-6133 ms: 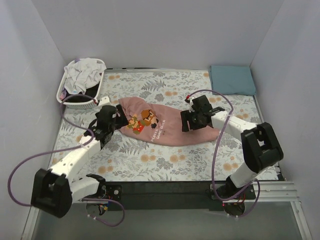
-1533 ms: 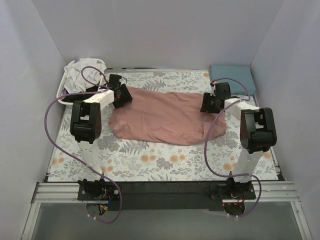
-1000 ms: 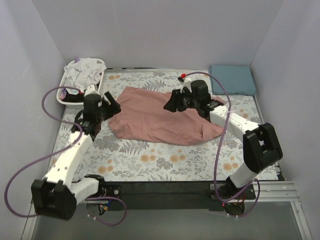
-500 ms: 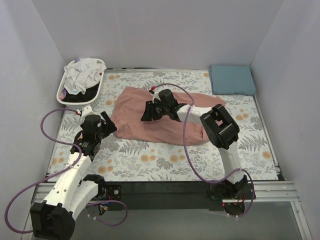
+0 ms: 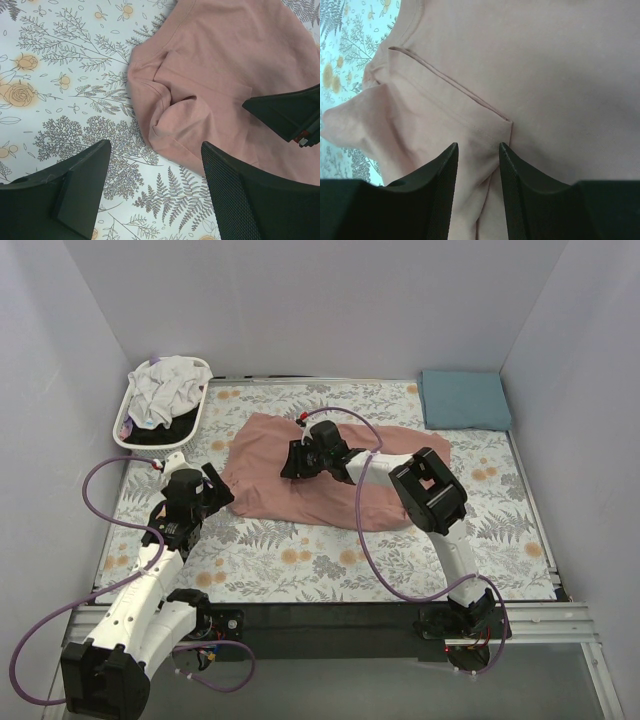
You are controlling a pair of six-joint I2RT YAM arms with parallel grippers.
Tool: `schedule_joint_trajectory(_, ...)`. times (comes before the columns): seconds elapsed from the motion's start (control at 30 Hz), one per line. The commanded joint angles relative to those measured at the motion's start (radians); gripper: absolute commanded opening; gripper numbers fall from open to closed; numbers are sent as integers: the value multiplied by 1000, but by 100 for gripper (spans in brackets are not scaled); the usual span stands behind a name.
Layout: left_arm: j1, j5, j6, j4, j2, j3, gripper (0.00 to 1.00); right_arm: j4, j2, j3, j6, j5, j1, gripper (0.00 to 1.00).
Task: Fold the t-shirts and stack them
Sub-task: Flatten the tshirt out
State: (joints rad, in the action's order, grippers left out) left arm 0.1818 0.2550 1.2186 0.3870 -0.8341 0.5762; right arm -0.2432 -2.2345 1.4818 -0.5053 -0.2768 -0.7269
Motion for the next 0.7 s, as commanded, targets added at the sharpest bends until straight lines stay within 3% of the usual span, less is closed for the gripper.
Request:
schedule_joint_trajectory(0.0,4,21,-11,-16,3,27,72,-33,59,-14,30,97,-12,45)
schedule_joint_trajectory(0.27,2,16,-16,-16,3,27,71,-33,21,12,24,85,-12,45)
schedule_joint_trajectory(0.67,4,12,-19,-16,-3,27,71,-105,119,-37,85,123,-14,45)
